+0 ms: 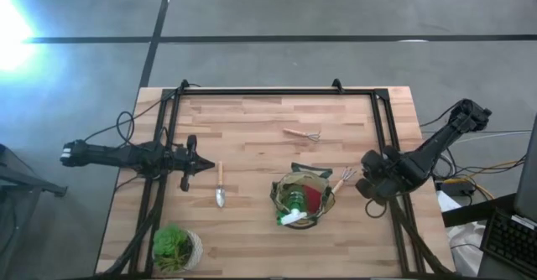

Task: Pick & Place Garden tools in Gardening bag
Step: Put the bottom hand rake into the side pocket of the gardening bag

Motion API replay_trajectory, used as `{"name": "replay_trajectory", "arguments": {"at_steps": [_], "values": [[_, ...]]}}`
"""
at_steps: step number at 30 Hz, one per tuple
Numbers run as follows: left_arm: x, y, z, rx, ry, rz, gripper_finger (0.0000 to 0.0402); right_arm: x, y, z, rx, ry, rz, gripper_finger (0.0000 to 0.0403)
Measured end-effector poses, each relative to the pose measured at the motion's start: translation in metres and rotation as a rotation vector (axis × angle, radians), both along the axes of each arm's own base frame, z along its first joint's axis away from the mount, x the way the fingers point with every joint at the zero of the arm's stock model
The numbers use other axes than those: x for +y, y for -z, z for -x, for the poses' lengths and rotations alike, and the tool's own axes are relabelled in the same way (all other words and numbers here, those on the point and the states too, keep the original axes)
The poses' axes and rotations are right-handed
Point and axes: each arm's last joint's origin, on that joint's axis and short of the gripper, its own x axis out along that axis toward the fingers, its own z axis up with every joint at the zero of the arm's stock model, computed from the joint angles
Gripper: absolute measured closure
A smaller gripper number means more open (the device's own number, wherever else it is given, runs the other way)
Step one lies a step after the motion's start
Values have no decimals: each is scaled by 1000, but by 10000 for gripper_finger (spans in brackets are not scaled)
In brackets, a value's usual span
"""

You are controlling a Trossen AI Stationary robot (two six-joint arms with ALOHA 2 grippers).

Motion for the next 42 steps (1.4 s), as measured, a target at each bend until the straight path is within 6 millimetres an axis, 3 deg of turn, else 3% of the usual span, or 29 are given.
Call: {"name": "replay_trajectory", "arguments": {"at_steps": [17,26,42], "values": [[0,0,0,0,0,0,378,-20,2,-20,53,-38,-49,336],[0,0,0,0,0,0,378,-31,7,-25,74,-4,-91,360],[0,0,0,0,0,0,378,-32,27,-30,27,-38,-153,369]]}}
